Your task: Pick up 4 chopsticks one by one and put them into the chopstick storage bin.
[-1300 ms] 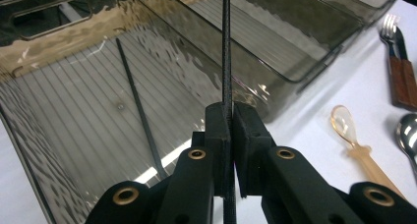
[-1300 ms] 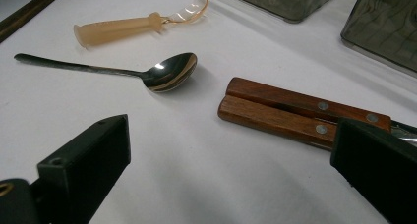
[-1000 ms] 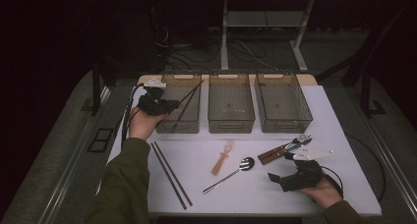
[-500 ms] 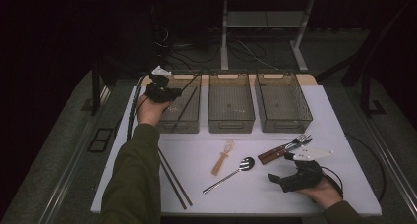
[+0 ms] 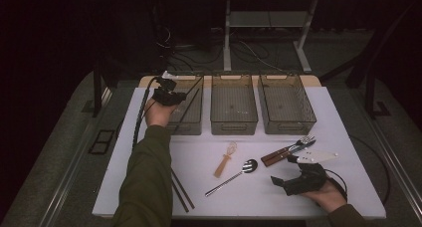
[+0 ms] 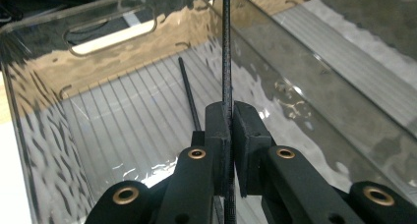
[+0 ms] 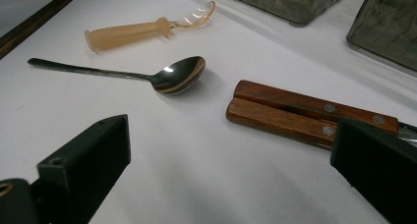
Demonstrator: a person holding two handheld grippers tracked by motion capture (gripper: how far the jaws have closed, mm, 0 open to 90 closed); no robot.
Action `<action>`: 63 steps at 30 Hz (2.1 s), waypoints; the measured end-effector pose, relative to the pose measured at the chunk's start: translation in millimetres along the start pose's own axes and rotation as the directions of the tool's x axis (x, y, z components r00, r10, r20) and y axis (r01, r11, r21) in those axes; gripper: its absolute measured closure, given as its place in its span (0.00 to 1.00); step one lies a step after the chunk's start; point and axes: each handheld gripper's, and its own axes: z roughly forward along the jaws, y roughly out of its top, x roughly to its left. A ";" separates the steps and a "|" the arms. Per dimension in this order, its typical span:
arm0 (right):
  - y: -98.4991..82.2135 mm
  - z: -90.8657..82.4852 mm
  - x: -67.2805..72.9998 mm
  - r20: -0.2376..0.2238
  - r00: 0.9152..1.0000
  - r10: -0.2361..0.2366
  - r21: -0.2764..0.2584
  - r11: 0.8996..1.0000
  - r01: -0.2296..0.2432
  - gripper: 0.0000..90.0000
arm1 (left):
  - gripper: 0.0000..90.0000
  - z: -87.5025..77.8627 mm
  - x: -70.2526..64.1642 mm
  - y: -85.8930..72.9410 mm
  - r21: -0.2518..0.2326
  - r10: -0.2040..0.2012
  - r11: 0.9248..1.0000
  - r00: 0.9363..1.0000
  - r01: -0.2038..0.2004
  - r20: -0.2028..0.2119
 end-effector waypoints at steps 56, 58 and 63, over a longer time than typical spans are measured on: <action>-0.5 -0.2 -0.2 0.017 1.000 -0.002 0.005 1.000 0.001 0.02 | 0.99 -101.0 -36.3 -103.7 0.034 0.069 0.997 0.996 -0.071 0.050; -0.6 -0.4 0.1 0.018 1.000 -0.003 0.006 1.000 0.003 0.02 | 0.99 -101.3 -33.8 -110.0 0.050 0.073 0.996 0.997 -0.075 0.035; -1.0 -2.3 0.2 0.022 1.000 -0.004 0.002 1.000 0.004 0.02 | 0.99 -100.2 -22.5 -124.4 0.086 0.056 0.995 0.998 -0.056 -0.004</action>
